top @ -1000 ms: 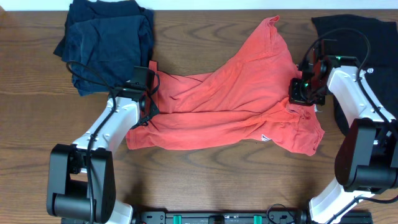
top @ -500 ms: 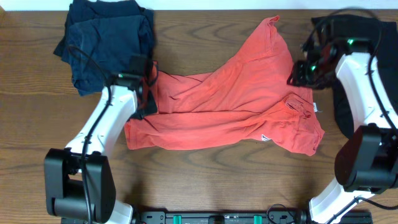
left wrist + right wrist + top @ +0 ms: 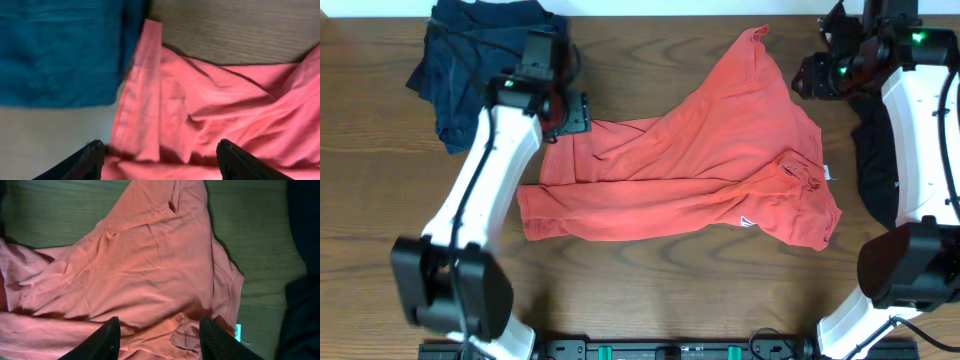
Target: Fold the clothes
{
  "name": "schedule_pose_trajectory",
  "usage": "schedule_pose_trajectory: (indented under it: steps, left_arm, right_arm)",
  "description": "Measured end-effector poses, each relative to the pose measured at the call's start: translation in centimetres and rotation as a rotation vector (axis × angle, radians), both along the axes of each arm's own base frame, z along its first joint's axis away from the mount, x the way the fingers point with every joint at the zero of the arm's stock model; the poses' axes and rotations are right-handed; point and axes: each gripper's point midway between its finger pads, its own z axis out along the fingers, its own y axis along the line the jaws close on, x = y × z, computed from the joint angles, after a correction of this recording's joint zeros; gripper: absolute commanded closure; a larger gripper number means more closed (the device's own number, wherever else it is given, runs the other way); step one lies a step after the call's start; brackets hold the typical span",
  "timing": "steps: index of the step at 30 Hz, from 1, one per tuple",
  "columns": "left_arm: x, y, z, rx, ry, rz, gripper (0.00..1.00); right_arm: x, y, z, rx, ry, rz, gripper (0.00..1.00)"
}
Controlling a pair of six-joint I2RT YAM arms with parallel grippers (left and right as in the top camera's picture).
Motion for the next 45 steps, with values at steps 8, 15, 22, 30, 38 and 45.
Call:
schedule_pose_trajectory:
  steps: [8, 15, 22, 30, 38, 45]
  left_arm:
    - [4.5, -1.1, -7.5, 0.046, 0.116, -0.095, 0.27]
    - [7.7, -1.4, -9.3, 0.074, 0.052, -0.130, 0.28]
    - [9.7, -0.2, -9.7, 0.132, -0.007, -0.113, 0.28]
    - [10.2, 1.8, -11.7, 0.157, 0.013, -0.094, 0.36]
    - [10.2, 1.8, -12.5, 0.160, 0.026, -0.110, 0.62]
    - [10.2, 1.9, -12.5, 0.158, 0.024, -0.110, 0.75]
  right_arm:
    - [-0.1, 1.6, 0.0, -0.007, -0.004, 0.054, 0.51]
    - [-0.1, 2.1, 0.0, -0.007, -0.007, 0.064, 0.51]
    - [0.4, 2.0, 0.2, -0.008, -0.028, 0.064, 0.51]
    - [0.6, 2.0, 0.3, -0.008, -0.037, 0.064, 0.51]
    - [0.7, 2.0, 0.4, -0.008, -0.044, 0.064, 0.51]
    - [0.8, 2.0, 0.4, -0.008, -0.047, 0.064, 0.51]
